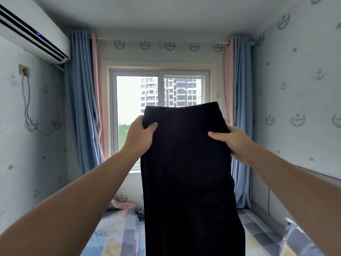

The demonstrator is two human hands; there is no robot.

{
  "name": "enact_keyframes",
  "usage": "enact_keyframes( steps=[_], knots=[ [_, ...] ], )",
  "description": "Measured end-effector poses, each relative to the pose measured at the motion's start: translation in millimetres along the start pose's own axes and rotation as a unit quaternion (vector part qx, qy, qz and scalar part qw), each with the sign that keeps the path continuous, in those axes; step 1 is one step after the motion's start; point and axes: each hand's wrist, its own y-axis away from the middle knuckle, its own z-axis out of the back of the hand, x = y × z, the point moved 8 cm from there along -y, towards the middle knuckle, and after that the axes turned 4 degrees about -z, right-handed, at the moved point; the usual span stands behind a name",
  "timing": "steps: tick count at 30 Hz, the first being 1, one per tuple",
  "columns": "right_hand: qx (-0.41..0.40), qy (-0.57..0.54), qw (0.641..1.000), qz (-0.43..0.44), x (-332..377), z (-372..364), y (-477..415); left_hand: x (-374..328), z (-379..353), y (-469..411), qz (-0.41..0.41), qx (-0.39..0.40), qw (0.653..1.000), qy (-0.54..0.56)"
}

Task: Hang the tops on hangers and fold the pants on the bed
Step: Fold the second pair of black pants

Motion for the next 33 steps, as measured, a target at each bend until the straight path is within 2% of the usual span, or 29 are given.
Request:
enact_keyframes(
  steps=[10, 18, 25, 29, 33],
  knots=[
    [0.028, -0.019, 0.999, -0.021, 6.1, -31.0, 51.0, -23.9, 50.3, 51.5, 0.061, 0.006, 0.998, 0.004],
    [0.055, -0.041, 0.996, -0.065, -54.1, -84.8, 37.8, 44.2, 85.0, 76.0, 0.148, 0.004, 0.989, 0.009],
    [0.073, -0.021, 0.986, -0.149, -186.9, -149.8, 12.2, 186.1, 103.8, 117.9, 0.229, -0.002, 0.973, 0.007],
    [0.084, 0.013, 0.976, -0.203, -290.5, -193.6, -10.8, 314.1, 111.6, 145.7, 0.289, -0.002, 0.957, -0.016],
    [0.097, 0.083, 0.957, -0.262, -418.3, -240.5, -46.0, 471.5, 108.7, 175.8, 0.381, 0.014, 0.924, -0.033]
  ],
)
